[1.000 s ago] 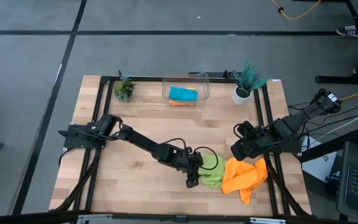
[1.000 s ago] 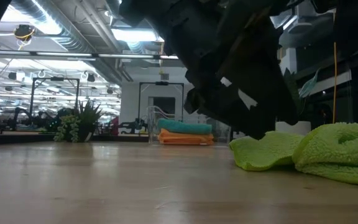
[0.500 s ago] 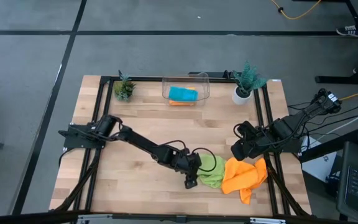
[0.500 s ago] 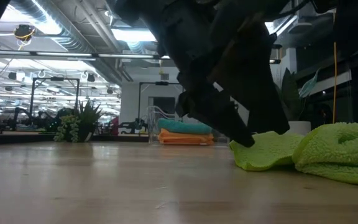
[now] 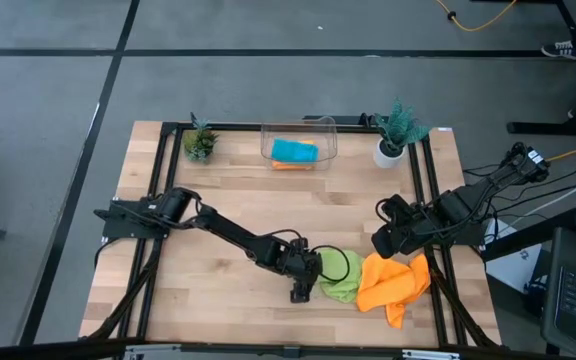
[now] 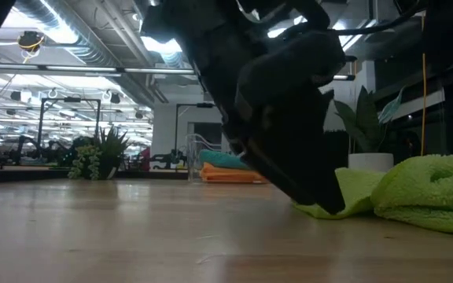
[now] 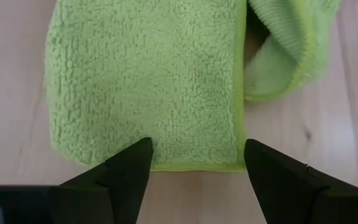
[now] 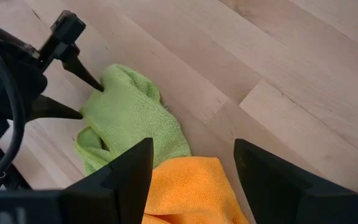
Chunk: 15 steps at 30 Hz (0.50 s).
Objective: Fold microfiber towels
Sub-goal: Fold the green towel
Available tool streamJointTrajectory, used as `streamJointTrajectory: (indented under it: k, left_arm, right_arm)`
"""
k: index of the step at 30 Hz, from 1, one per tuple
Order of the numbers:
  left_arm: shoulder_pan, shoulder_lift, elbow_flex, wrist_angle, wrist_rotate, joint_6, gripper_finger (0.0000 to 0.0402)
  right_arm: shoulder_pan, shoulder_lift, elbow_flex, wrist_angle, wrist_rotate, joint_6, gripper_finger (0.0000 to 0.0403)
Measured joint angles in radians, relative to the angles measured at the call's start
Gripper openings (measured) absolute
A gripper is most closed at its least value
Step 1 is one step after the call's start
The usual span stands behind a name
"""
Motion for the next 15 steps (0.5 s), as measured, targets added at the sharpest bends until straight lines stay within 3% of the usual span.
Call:
streamJointTrajectory:
  k: [15]
  left_arm:
    - [-0.051,-0.035,0.000,0.029,0.007,0.028,0.0251]
  right_arm:
    - [0.000,0.000,0.000,-0.004,-0.001,0.000,0.0226]
